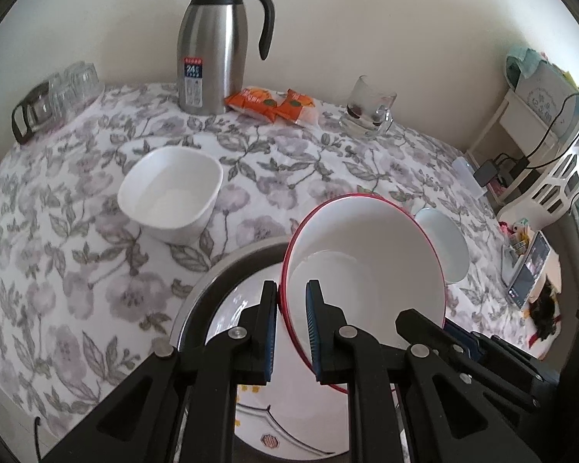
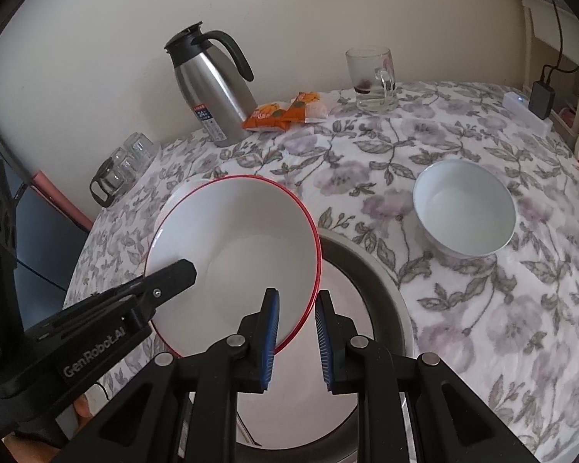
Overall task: Organize plates and bowls
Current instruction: 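Lift the red-rimmed bowl and carry it over the plate stack with both grippers, then lower the bowl onto the white plate and open both grippers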
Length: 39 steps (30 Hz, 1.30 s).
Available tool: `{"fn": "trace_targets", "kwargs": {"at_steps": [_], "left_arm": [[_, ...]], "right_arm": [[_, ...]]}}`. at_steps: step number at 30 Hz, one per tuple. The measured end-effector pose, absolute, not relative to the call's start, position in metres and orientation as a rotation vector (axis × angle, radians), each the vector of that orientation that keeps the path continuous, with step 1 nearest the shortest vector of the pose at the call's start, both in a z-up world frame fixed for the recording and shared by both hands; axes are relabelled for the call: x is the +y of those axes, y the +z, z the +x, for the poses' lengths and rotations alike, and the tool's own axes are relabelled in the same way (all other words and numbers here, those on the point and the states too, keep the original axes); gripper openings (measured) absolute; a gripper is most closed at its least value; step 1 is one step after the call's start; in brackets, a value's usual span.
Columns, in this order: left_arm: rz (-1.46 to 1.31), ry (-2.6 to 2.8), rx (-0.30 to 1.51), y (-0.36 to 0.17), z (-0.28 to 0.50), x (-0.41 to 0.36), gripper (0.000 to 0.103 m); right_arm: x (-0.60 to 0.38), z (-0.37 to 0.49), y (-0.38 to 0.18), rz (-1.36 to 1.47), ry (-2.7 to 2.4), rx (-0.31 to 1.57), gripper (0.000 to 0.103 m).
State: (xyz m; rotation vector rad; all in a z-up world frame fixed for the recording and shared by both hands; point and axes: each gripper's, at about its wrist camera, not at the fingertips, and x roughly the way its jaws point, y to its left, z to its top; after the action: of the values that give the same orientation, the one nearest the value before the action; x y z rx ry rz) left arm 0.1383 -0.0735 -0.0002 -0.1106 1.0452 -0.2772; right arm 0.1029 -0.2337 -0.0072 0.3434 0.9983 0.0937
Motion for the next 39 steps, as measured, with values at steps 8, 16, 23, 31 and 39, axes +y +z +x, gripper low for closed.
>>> {"fn": "trace_targets", "kwargs": {"at_steps": [8, 16, 23, 31, 39], "left_arm": [[-0.140, -0.292, 1.062, -0.006, 0.134, -0.066, 0.015], [-0.152, -0.295, 1.117, -0.021, 0.132, -0.062, 0.016], [-0.159, -0.295, 1.137, -0.027, 0.133, -0.059, 0.016], [-0.174, -0.301, 1.177, -0.036, 0.135, -0.059, 0.016], [-0.167, -0.306, 1.203, -0.041, 0.135, -0.061, 0.016]], "right_arm": [[-0.227, 0.104, -0.010, 0.308, 0.086, 1.020, 0.021], [-0.218, 0.105, -0.022, 0.259, 0.069, 1.075, 0.021], [-0.213, 0.106, -0.032, 0.236, 0.060, 1.112, 0.021], [-0.212, 0.108, -0.038, 0.223, 0.051, 1.138, 0.022], [-0.211, 0.108, -0.038, 0.213, 0.049, 1.139, 0.023]]}}
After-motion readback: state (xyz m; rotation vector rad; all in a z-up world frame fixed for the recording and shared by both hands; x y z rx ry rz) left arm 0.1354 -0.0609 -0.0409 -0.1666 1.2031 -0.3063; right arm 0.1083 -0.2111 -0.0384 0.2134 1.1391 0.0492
